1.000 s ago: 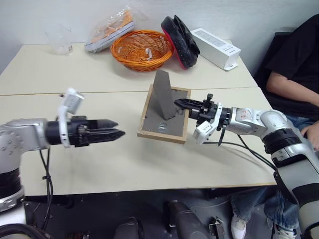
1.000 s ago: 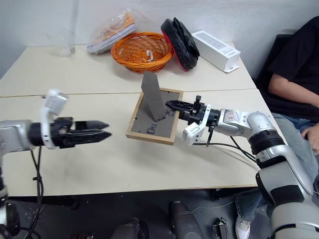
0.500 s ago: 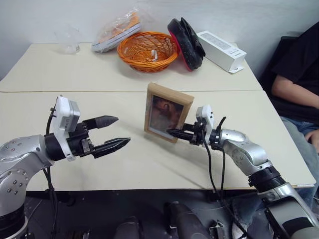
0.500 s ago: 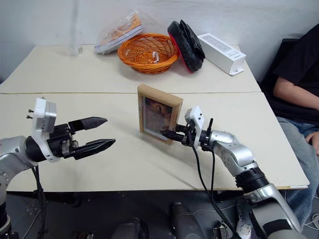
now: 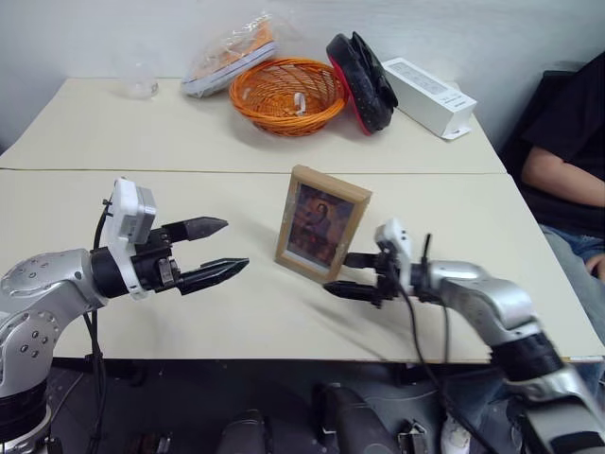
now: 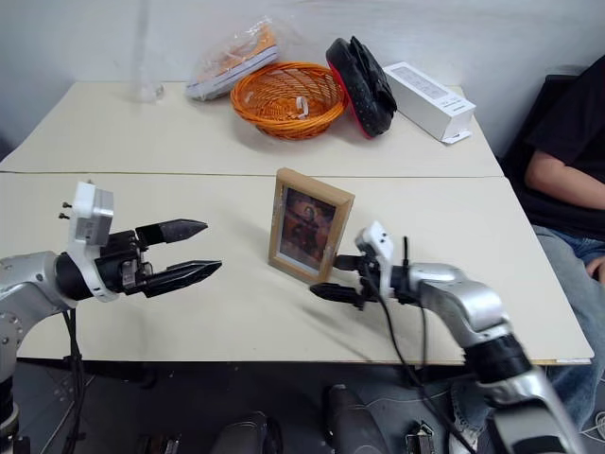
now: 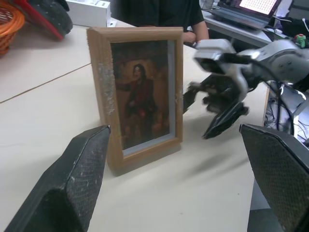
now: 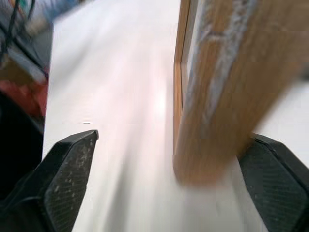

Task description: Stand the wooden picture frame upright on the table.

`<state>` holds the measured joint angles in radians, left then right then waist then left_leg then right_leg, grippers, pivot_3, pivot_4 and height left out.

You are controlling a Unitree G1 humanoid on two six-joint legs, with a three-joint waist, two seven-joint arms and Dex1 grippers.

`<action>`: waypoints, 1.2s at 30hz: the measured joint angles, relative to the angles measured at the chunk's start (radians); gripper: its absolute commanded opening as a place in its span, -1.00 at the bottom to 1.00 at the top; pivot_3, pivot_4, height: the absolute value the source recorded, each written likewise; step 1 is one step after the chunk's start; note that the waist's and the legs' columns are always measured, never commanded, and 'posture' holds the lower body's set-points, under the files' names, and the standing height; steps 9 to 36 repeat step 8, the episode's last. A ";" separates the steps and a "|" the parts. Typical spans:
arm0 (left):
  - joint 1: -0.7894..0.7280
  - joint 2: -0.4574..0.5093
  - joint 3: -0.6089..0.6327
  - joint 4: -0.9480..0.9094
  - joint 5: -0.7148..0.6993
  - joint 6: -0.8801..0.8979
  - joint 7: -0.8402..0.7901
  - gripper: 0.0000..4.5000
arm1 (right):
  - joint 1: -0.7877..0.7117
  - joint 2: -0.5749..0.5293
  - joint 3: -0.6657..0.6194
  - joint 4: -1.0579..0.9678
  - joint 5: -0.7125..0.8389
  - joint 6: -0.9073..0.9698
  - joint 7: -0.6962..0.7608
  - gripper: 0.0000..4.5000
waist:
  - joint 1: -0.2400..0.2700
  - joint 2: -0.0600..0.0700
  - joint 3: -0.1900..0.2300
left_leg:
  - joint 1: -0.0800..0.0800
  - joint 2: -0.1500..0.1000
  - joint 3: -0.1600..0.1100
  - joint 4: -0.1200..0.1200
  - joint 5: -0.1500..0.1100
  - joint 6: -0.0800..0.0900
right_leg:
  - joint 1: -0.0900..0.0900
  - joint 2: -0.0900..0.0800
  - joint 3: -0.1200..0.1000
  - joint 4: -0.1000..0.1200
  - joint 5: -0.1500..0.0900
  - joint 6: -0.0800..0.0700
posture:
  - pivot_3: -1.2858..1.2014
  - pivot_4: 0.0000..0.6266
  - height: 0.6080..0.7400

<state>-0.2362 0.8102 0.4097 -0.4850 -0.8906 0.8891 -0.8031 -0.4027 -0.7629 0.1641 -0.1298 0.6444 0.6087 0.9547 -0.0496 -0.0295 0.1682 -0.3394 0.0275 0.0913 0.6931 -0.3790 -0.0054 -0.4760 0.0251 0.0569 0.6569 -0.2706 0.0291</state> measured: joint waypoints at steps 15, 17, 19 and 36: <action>-0.006 0.038 0.003 0.080 0.058 -0.109 -0.045 1.00 | 0.118 -0.252 -0.450 -0.073 0.154 0.048 0.178 0.99 | 0.003 0.000 0.000 | 0.005 0.001 0.001 -0.002 -0.004 0.006 | 0.004 0.002 0.001 -0.001 0.000 0.001 | 0.03 -0.52 1.00; -0.006 0.038 0.003 0.080 0.058 -0.109 -0.045 1.00 | 0.118 -0.252 -0.450 -0.073 0.154 0.048 0.178 0.99 | 0.003 0.000 0.000 | 0.005 0.001 0.001 -0.002 -0.004 0.006 | 0.004 0.002 0.001 -0.001 0.000 0.001 | 0.03 -0.52 1.00; -0.006 0.038 0.003 0.080 0.058 -0.109 -0.045 1.00 | 0.118 -0.252 -0.450 -0.073 0.154 0.048 0.178 0.99 | 0.003 0.000 0.000 | 0.005 0.001 0.001 -0.002 -0.004 0.006 | 0.004 0.002 0.001 -0.001 0.000 0.001 | 0.03 -0.52 1.00; -0.006 0.038 0.003 0.080 0.058 -0.109 -0.045 1.00 | 0.118 -0.252 -0.450 -0.073 0.154 0.048 0.178 0.99 | 0.003 0.000 0.000 | 0.005 0.001 0.001 -0.002 -0.004 0.006 | 0.004 0.002 0.001 -0.001 0.000 0.001 | 0.03 -0.52 1.00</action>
